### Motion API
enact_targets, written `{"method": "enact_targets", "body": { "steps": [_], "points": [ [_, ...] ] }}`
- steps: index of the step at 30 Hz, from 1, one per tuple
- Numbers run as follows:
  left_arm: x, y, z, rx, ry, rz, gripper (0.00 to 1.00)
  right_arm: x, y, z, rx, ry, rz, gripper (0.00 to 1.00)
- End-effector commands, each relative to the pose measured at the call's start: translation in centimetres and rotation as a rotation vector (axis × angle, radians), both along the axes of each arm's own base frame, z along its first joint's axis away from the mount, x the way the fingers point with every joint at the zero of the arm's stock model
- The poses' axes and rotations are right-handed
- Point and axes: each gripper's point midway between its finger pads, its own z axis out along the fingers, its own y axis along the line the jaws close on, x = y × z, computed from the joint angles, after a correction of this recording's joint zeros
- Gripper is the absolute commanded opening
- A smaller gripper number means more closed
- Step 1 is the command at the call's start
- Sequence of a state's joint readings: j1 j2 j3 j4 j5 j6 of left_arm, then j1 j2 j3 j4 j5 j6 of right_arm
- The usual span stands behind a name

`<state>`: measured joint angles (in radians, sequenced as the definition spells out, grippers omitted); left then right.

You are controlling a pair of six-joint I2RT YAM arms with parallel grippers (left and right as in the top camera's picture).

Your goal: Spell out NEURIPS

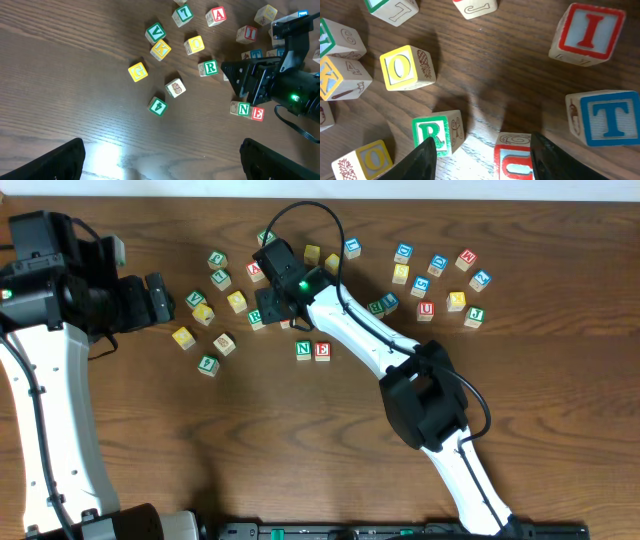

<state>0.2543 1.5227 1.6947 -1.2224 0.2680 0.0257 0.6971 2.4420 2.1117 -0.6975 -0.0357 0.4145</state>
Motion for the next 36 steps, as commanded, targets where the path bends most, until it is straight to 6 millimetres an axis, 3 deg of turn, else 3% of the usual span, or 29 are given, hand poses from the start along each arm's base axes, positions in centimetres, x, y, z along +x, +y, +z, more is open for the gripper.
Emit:
{"method": "enact_targets", "body": {
  "steps": [1, 6, 21, 28, 36],
  "points": [
    [0.2, -0.1, 1.1, -0.003, -0.032, -0.001, 0.98, 0.0, -0.5, -1.4, -0.058, -0.011, 0.036, 0.53],
    [0.2, -0.1, 1.0, -0.003, -0.031, -0.002, 0.98, -0.2, -0.9, -3.5, -0.092, 0.012, 0.048, 0.52],
    [0.2, -0.1, 1.0, -0.003, -0.032, -0.001, 0.98, -0.4, -2.0, -4.0, -0.153, 0.011, 0.09, 0.44],
    [0.2, -0.1, 1.0, -0.003, -0.032, -0.001, 0.98, 0.0, -3.2, -3.5, -0.178, 0.011, 0.113, 0.44],
    [0.2, -0.1, 1.0, -0.003, -0.031, -0.002, 0.98, 0.3, -4.0, -1.2, -0.142, 0.02, 0.103, 0.46]
  ]
}}
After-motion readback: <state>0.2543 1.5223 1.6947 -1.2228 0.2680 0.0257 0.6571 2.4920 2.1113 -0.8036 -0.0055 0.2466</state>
